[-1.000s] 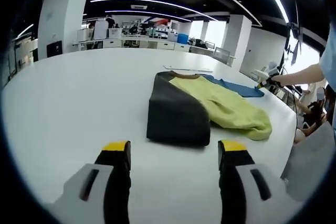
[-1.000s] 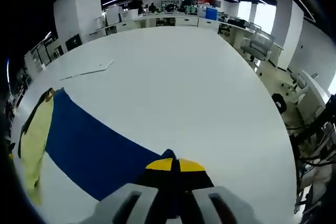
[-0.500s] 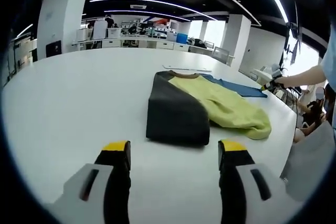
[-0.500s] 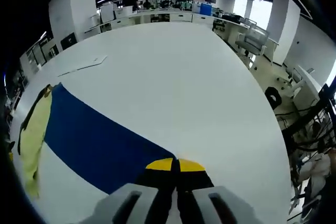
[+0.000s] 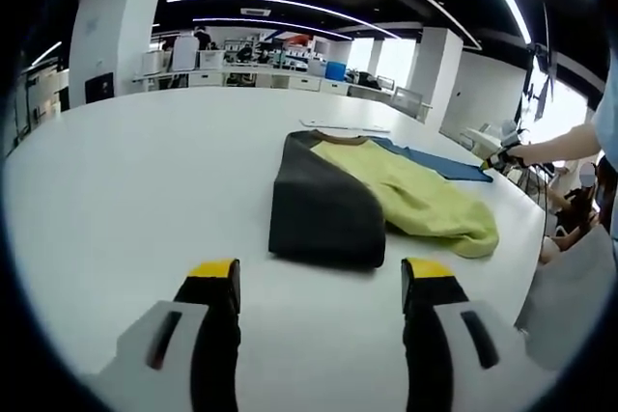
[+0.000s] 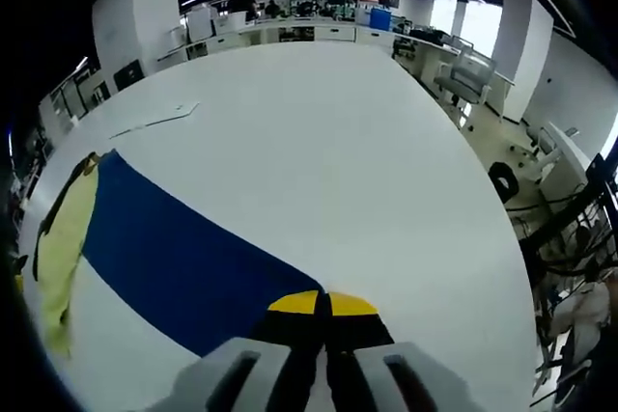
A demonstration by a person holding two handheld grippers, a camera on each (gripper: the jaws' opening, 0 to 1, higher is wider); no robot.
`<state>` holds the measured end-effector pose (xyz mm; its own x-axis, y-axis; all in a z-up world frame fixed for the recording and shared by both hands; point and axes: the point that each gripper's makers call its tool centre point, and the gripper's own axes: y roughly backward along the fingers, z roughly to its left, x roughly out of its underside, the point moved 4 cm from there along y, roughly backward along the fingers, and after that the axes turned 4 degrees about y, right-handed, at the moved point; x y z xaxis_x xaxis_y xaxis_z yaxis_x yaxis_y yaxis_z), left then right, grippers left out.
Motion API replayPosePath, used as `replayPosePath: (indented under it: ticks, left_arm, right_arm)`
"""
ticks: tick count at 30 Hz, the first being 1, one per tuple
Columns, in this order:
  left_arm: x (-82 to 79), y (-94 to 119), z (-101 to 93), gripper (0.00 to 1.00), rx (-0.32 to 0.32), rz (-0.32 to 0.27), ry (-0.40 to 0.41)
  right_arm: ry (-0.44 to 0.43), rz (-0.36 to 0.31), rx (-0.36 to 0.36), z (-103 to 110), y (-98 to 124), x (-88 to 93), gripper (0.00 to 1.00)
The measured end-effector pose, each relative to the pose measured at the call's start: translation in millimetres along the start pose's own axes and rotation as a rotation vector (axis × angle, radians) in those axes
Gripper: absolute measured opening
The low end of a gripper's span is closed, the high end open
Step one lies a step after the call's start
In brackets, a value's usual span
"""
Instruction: Fold the garment on the visible template until the final outline fits inside the template.
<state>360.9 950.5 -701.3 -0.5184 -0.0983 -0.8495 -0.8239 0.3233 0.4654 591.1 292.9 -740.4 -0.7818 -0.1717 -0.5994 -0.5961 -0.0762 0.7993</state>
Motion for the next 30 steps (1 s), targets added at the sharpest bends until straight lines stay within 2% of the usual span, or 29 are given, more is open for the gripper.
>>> replayPosePath:
  ticks: [3, 7, 12, 14, 17, 22, 28, 30]
  left_arm:
    - [0.6, 0, 0.5, 0.65, 0.001, 0.004, 0.001]
    - [-0.1, -1, -0.6, 0.65, 0.005, 0.002, -0.002]
    - [-1.4, -2, -3.5, 0.68, 0.016, -0.004, -0.003]
    - [-2.9, -2, -3.9, 0.69, 0.015, -0.012, -0.012]
    - [-5.7, -2, -4.6, 0.74, 0.014, -0.027, -0.017]
    - [-7.9, -3, -5.4, 0.88, 0.009, -0.043, -0.034]
    - [-11.3, -4, -7.4, 0.98, 0.017, -0.063, -0.016]
    - [-11.9, -3, -7.0, 0.99, 0.014, -0.066, -0.013]
  right_arm:
    - [0.003, -0.017, -0.004, 1, 3, -0.4, 0.0]
    - [0.007, -0.044, -0.003, 0, 7, -2.0, 0.11]
    - [0.028, -0.093, -0.008, 3, 12, -5.4, 0.38]
    - [0.065, -0.107, -0.015, 7, 16, -6.2, 0.44]
    - [0.066, -0.142, -0.033, 12, 22, -9.0, 0.55]
    - [0.101, -0.172, -0.062, 23, 31, -8.9, 0.8]
    - [0.124, -0.223, -0.124, 49, 50, -3.9, 0.95]
    - [0.121, -0.249, -0.148, 64, 63, -2.7, 0.99]
